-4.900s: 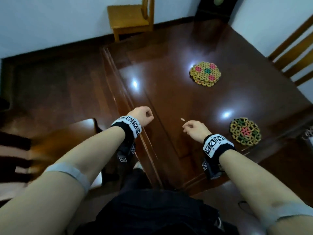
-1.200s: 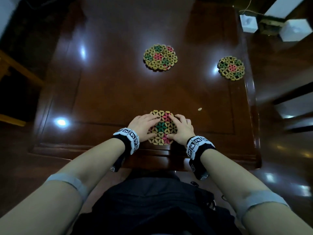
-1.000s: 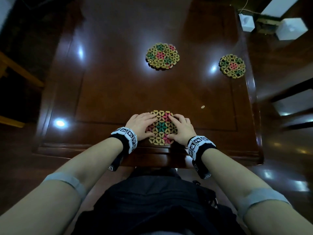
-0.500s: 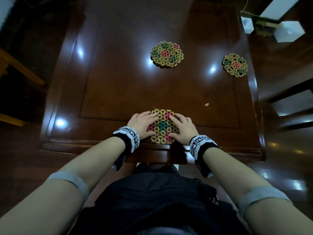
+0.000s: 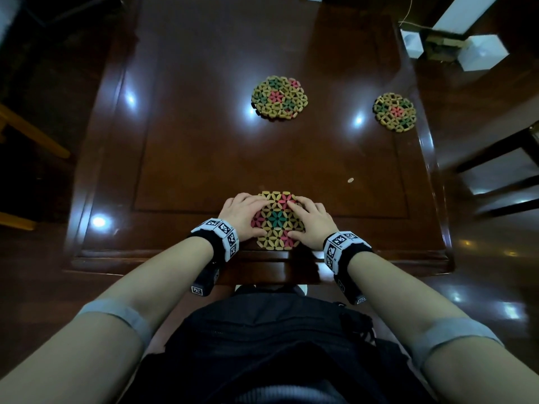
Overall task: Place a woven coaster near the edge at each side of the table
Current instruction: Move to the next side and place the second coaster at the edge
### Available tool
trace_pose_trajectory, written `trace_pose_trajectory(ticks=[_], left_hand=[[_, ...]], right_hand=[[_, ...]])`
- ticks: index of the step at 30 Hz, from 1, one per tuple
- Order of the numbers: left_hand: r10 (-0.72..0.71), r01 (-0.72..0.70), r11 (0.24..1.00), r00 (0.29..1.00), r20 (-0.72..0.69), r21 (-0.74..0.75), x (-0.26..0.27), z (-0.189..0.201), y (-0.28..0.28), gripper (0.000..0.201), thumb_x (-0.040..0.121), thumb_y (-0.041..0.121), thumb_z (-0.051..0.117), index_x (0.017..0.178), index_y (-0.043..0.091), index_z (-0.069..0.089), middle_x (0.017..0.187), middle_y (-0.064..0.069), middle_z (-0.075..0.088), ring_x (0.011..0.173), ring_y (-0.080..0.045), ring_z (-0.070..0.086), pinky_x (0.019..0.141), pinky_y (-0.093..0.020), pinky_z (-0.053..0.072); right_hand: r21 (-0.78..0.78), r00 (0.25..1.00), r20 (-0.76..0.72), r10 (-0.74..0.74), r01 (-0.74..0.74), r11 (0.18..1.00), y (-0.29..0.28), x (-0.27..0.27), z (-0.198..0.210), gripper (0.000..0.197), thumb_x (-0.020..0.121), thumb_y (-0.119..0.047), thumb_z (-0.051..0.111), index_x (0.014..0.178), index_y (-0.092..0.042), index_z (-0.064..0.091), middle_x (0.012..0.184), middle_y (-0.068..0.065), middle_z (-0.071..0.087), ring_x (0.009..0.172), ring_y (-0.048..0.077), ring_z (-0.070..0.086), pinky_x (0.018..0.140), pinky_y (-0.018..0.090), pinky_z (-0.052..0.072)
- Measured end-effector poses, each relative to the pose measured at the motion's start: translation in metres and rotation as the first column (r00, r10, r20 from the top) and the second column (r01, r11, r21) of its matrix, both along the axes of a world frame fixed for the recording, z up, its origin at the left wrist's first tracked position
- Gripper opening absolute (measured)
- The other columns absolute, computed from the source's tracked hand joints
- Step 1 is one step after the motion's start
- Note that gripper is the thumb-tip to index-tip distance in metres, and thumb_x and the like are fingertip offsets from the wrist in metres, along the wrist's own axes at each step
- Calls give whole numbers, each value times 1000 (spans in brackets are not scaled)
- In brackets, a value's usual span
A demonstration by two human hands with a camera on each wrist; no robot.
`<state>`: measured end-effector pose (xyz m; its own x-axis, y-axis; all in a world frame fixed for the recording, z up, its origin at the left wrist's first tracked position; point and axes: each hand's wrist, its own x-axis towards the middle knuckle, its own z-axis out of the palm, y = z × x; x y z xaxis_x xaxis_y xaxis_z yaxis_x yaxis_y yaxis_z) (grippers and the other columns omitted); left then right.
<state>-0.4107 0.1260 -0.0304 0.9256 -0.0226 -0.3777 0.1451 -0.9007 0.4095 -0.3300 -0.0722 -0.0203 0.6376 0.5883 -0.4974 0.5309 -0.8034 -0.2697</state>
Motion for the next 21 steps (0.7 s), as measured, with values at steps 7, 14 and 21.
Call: trace_pose_trajectory(ticks=[7,14,21], left_hand=[[310,-299,941,949,52,-157,35,17,22,44,93,37,48,136,28,45,146,3,44,137,-25,32,110,-46,28],[444,-437,894,895,52,-101,107,22,56,40,93,35,49,131,27,50,136,-1,54,130,-28,41,103,-44,37],[581,-563,809,810,83,-169,200,10,78,51,86,37,63,132,21,49,136,-3,54,126,-27,46,103,-39,38]], right_hand=[[137,985,-18,-170,171,976,-4,34,17,61,92,-37,52,147,-27,28,154,1,22,137,28,30,110,44,35],[55,964,-61,-257,260,964,11,129,30,55,93,-29,50,145,-23,31,151,3,26,137,28,29,109,45,33],[166,954,-165,-251,278,946,74,229,16,40,94,-29,48,132,-19,50,122,1,60,116,21,54,96,32,42]])
